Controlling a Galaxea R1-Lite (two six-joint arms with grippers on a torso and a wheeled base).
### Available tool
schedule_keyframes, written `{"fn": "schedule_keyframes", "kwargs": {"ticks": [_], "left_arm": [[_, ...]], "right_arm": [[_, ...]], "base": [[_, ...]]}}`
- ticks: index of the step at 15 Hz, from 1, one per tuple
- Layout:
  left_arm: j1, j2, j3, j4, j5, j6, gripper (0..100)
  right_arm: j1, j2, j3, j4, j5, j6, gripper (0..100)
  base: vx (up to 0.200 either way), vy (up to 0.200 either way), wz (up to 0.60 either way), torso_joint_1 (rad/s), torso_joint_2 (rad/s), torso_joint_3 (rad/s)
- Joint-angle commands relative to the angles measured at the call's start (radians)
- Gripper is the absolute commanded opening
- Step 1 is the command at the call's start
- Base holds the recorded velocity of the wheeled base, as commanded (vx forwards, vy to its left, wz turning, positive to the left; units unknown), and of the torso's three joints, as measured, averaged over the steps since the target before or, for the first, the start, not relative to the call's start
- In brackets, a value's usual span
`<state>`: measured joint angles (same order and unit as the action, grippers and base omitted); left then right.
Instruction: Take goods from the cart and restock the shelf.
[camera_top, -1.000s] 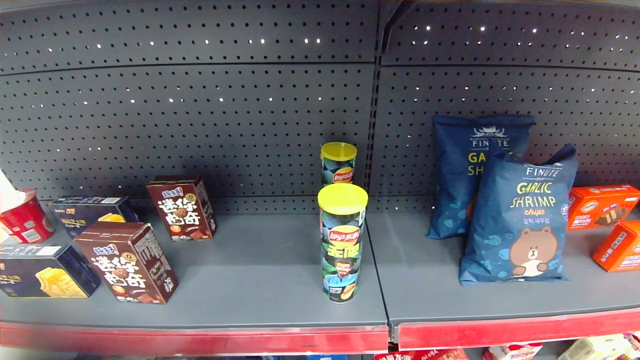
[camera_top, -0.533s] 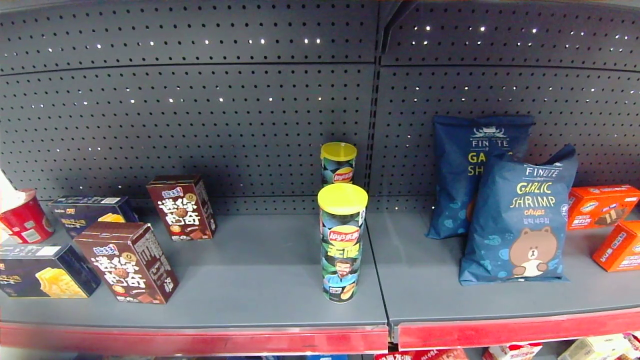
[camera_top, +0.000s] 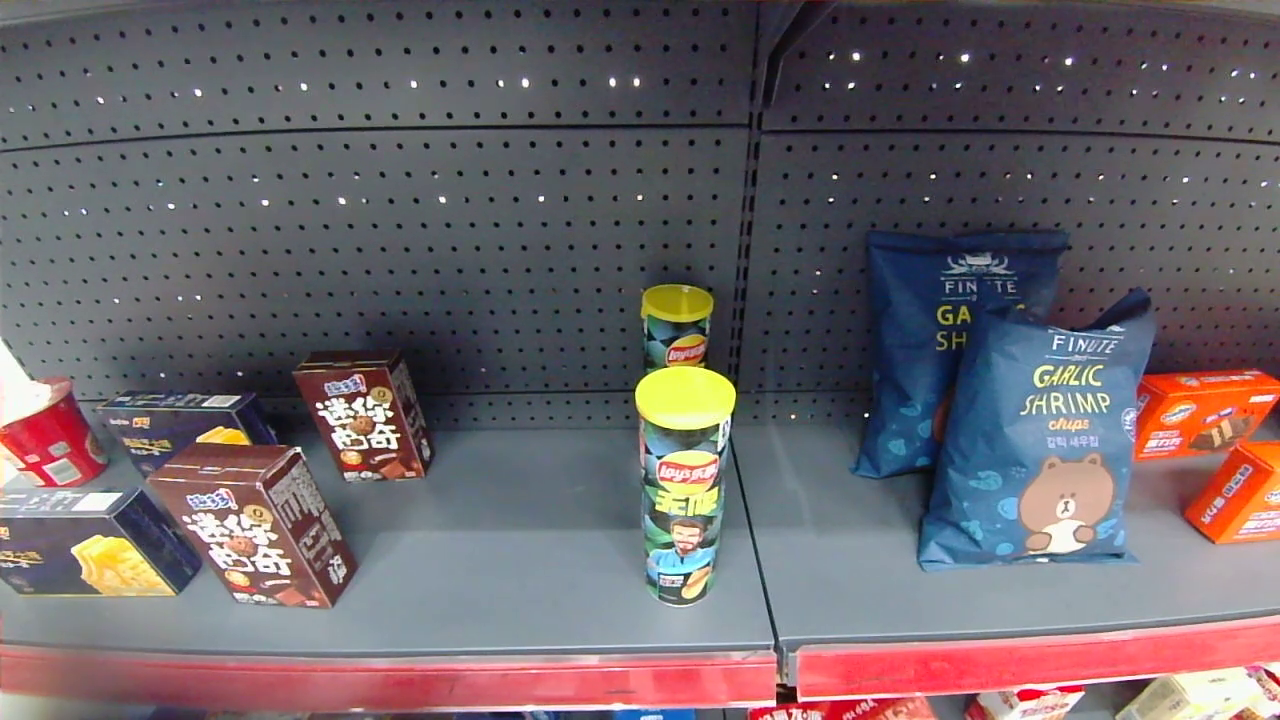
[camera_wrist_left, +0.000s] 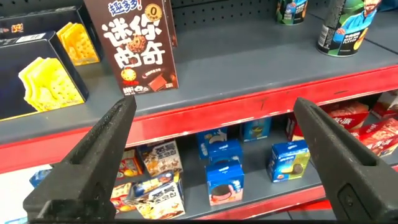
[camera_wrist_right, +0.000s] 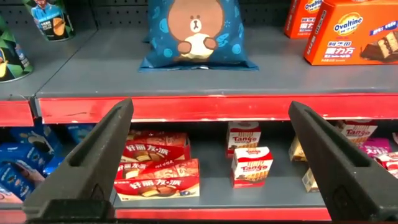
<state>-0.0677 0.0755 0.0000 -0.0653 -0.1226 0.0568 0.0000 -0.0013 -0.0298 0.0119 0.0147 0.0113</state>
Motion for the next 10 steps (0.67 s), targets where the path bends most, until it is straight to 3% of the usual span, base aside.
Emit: {"fn": "schedule_keyframes", "kwargs": {"ticks": [1,4,10], "left_arm": [[0.000,0.004,0.000,-0.001,0.000,-0.009,100],[0.000,0.004,0.000,-0.001,0.003,-0.037,100],[0.000,0.004,0.000,0.005,0.009,-0.029,100]], "right_arm": [[0.002,0.001,0.002,-0.001,0.002,0.006,100],[0.000,0.001,0.002,-0.001,0.002,0.004,100],[0.000,0.001,0.002,-0.001,0.002,0.004,100]], "base": [[0.000,0.000,0.00,0.000,0.00,0.000],[0.000,0.000,0.00,0.000,0.00,0.000],[0.000,0.000,0.00,0.000,0.00,0.000]]}}
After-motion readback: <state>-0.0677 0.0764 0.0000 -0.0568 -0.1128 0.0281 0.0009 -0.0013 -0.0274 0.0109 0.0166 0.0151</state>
